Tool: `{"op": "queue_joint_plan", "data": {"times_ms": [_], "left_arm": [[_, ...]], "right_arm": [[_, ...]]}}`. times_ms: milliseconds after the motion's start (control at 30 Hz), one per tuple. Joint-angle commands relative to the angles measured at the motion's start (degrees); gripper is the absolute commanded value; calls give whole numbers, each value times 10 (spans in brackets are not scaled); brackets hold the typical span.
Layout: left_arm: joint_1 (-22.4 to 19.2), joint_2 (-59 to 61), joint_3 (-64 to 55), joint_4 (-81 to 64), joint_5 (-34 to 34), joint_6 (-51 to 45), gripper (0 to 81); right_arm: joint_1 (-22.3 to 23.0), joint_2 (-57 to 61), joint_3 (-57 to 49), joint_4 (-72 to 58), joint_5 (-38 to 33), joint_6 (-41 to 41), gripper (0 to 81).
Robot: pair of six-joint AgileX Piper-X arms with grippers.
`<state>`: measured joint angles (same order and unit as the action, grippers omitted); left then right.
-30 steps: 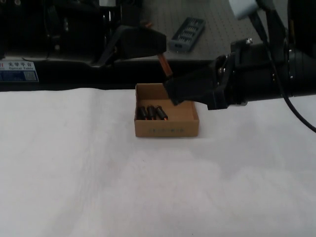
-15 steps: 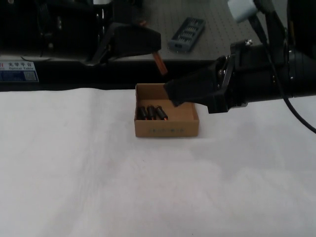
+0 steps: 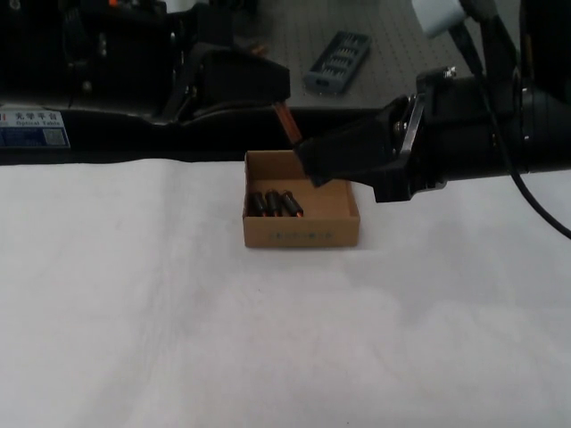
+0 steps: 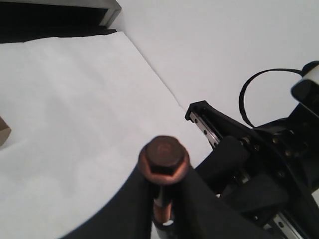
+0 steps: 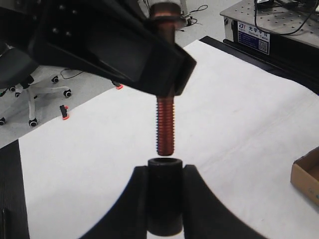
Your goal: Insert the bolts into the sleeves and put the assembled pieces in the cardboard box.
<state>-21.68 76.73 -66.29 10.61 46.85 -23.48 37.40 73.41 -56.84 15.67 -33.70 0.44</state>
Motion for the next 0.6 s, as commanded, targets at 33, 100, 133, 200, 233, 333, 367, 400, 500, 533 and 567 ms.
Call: {"op": "queue_joint_plan", "data": {"times_ms": [33,100,133,200,233,333,367,400,500,533,567], "left_arm": [[0,-5,-2,-4,15,-5,6],[0,-5,-2,-4,15,-5,6],[0,-5,-2,-4,14,-6,6],[0,-5,-2,-4,17,-6,6],[0,-5,-2,-4,20,-6,6],[0,-5,-2,-4,24,-14,6],[0,-5,-2,-4,24,-15,6],[0,-5,-2,-4,24,-15,6],[-1,-5,-2,-4,27,-15,6],[-3,-5,-2,-4,28,-15,6],[-3,-5,-2,-4,28,-18,6]], "right_arm": [[-3,-7,-6,-11,-3,-4,25],[-3,-7,-6,-11,-3,-4,25],[-3,-7,-6,-11,-3,-4,25],[-3,-7,-6,-11,-3,-4,25],[-3,-7,-6,-11,-3,-4,25],[-3,-7,-6,-11,-3,-4,25],[-3,-7,-6,-13,-3,-4,25],[-3,-7,-6,-17,-3,-4,25],[-3,-7,-6,-33,-3,0,25],[-3,-7,-6,-38,-3,0,25],[-3,-7,-6,-39,-3,0,25]]}}
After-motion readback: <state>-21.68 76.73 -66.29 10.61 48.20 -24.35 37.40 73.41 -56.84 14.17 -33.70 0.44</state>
